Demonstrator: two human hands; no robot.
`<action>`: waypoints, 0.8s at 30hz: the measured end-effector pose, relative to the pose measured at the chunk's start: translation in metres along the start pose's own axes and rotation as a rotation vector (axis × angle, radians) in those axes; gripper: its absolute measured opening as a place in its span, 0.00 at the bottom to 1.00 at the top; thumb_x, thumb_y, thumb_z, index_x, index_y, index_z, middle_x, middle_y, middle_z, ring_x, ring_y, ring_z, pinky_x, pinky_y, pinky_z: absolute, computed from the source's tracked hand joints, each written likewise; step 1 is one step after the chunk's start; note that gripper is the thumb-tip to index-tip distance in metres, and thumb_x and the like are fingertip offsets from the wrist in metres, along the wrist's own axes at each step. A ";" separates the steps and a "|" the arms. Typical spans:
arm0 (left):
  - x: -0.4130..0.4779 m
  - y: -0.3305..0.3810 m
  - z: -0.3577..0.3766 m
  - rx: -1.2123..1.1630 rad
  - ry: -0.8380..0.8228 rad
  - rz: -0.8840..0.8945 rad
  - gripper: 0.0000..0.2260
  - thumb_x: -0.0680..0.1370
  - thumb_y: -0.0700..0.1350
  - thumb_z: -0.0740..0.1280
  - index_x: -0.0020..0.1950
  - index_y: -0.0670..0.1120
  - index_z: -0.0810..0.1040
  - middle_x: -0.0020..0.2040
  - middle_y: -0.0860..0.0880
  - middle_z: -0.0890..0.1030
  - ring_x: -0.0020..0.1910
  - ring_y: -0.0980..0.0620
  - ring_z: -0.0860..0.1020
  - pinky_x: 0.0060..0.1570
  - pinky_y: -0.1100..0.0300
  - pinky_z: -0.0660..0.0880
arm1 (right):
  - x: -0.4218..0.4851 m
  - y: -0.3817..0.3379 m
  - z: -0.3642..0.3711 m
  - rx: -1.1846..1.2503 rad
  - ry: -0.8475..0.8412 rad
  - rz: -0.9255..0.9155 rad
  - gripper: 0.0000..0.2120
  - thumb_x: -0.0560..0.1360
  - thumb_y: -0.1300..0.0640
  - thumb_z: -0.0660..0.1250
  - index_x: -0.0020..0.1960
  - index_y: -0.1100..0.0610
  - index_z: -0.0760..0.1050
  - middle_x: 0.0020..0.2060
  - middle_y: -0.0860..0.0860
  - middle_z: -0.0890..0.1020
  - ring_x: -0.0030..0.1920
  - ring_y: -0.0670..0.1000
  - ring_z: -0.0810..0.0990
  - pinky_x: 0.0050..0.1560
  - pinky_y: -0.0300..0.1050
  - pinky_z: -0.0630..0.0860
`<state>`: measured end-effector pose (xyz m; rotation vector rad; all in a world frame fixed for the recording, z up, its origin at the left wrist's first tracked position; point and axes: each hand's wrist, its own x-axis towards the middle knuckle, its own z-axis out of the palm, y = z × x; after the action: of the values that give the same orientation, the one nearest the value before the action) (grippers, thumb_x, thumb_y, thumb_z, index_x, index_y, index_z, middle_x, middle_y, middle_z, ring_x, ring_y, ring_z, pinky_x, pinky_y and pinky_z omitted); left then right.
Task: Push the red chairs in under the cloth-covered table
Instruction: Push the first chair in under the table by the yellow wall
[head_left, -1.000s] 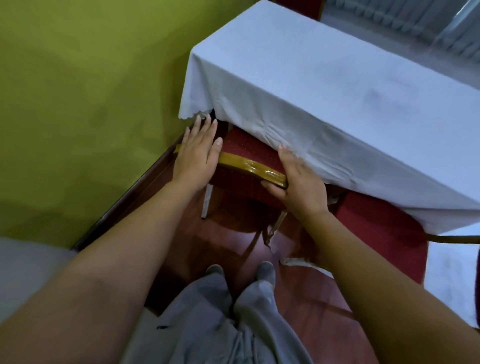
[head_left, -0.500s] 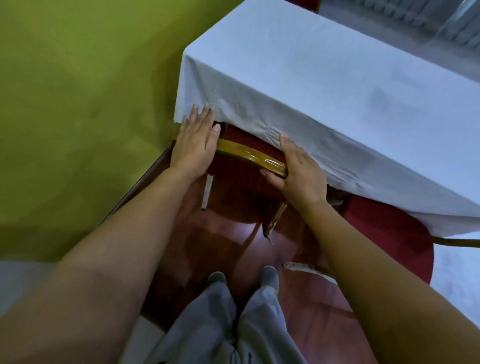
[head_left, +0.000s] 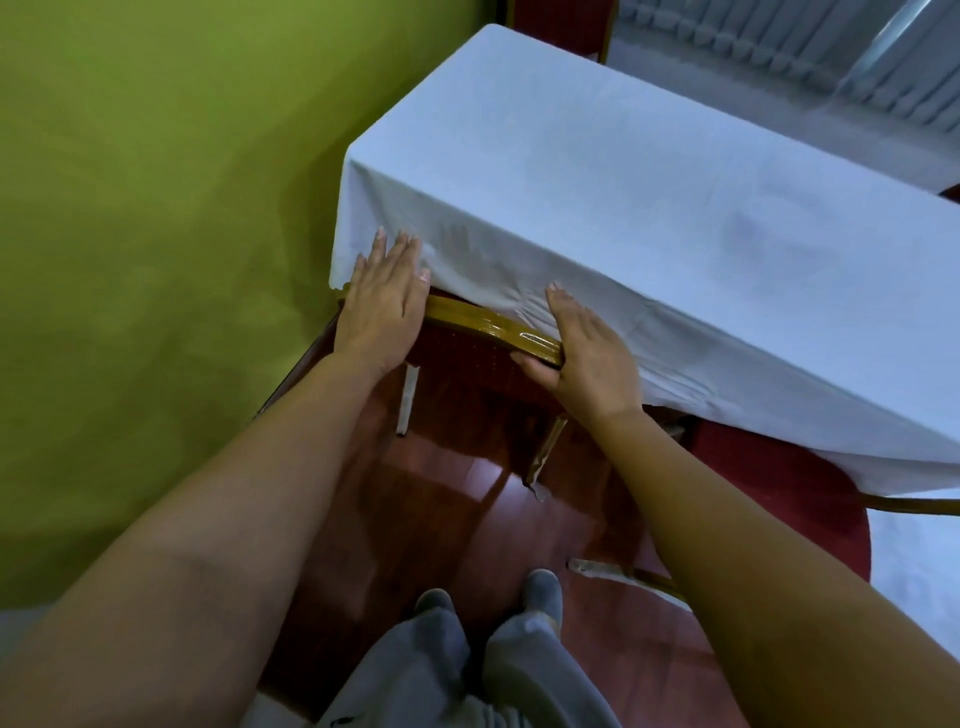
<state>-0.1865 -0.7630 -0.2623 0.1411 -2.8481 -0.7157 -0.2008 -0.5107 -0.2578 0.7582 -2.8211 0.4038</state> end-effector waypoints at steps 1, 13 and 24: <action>0.003 0.000 0.000 0.004 0.000 -0.002 0.25 0.84 0.53 0.43 0.79 0.44 0.52 0.79 0.48 0.53 0.78 0.51 0.45 0.76 0.52 0.43 | 0.003 0.002 0.001 0.006 -0.003 0.004 0.42 0.73 0.29 0.52 0.76 0.56 0.59 0.73 0.54 0.68 0.71 0.54 0.68 0.71 0.49 0.64; 0.015 0.010 0.012 -0.079 0.079 -0.011 0.28 0.81 0.58 0.45 0.78 0.46 0.58 0.78 0.46 0.59 0.78 0.50 0.52 0.75 0.50 0.42 | 0.018 0.006 0.010 -0.104 0.038 0.071 0.39 0.76 0.32 0.52 0.75 0.59 0.60 0.75 0.57 0.62 0.72 0.59 0.66 0.73 0.53 0.57; 0.025 -0.001 0.015 -0.026 0.006 -0.046 0.36 0.77 0.66 0.39 0.79 0.47 0.52 0.80 0.48 0.53 0.78 0.53 0.47 0.74 0.56 0.39 | 0.015 -0.005 0.014 -0.030 0.035 0.123 0.33 0.78 0.36 0.51 0.73 0.58 0.64 0.73 0.55 0.67 0.72 0.57 0.65 0.74 0.55 0.56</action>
<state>-0.2146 -0.7603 -0.2714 0.2049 -2.8368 -0.7597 -0.2128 -0.5258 -0.2668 0.5678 -2.8434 0.3886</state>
